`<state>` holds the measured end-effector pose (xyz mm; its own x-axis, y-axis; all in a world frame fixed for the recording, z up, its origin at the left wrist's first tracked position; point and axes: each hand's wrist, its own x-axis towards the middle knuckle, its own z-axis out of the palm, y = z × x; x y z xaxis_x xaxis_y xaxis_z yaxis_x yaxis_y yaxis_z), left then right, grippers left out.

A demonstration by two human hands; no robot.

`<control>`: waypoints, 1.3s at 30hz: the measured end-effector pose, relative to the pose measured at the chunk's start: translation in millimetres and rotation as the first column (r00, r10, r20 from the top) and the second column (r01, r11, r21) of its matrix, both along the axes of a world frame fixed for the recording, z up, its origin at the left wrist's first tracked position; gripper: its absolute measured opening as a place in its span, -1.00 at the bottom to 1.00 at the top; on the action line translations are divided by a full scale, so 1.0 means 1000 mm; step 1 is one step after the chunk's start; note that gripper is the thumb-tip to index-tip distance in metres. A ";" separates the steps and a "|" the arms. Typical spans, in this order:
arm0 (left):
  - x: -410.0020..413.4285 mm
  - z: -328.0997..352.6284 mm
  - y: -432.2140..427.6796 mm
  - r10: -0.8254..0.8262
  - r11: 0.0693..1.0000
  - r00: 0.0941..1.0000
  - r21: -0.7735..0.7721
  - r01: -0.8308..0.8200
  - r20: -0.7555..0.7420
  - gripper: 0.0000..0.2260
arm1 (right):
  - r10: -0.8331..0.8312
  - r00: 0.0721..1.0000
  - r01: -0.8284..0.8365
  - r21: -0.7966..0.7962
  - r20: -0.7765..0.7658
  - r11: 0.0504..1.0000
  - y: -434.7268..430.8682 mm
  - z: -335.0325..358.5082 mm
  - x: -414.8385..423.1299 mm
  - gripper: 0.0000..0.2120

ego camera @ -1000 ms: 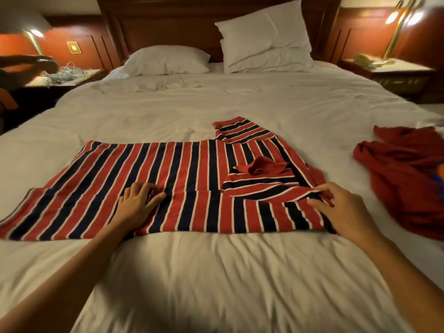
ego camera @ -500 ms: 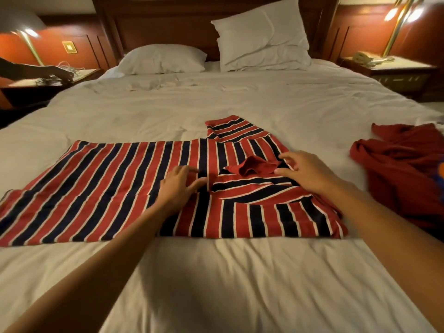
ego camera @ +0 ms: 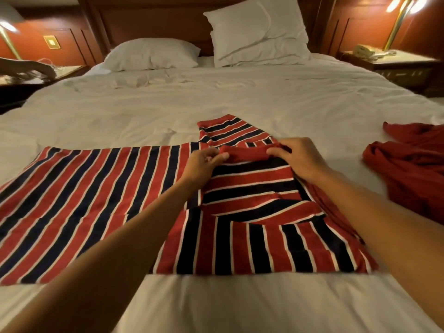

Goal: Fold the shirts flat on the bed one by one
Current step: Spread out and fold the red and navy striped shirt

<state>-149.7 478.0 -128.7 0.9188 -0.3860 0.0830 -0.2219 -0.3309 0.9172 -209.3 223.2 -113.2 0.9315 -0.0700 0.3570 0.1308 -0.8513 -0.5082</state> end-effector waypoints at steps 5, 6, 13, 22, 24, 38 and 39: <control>-0.032 0.060 0.030 -0.284 0.949 0.954 -0.117 0.293 0.093 -0.79 | 0.033 0.947 -0.086 0.155 0.319 0.984 0.018 0.048 -0.052 -0.62; -0.044 0.065 0.044 -0.356 0.925 0.931 -0.112 0.363 0.080 -0.73 | 0.026 0.949 -0.098 0.215 0.314 0.972 0.020 0.049 -0.076 -0.59; -0.122 0.017 0.077 0.001 0.985 0.992 0.174 0.021 -0.127 -0.64 | -0.105 0.990 0.121 0.200 -0.090 0.972 0.021 -0.001 -0.169 -0.82; -0.122 0.000 0.038 0.164 0.986 0.959 0.071 -0.151 -0.230 -0.62 | -0.296 0.926 0.352 0.258 -0.234 0.900 0.074 -0.003 -0.125 -0.65; -0.124 0.003 0.044 0.073 0.995 0.930 -0.038 -0.093 -0.360 -0.63 | -0.274 0.947 0.322 0.460 -0.170 0.827 0.080 -0.001 -0.122 -0.70; -0.138 0.007 0.064 -0.088 0.962 0.947 0.220 0.161 -0.308 -0.37 | -0.139 0.935 0.266 0.385 -0.327 0.884 0.065 -0.013 -0.159 -0.38; -0.137 0.004 0.066 -0.101 0.929 0.970 0.329 0.172 -0.221 -0.36 | -0.160 0.924 0.261 0.267 -0.348 0.928 0.064 -0.014 -0.161 -0.37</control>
<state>-286.5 543.8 -124.6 0.8393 -0.4807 -0.2542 -0.1140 -0.6126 0.7821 -370.1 286.9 -127.0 0.9422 -0.3343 -0.0224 -0.2440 -0.6389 -0.7296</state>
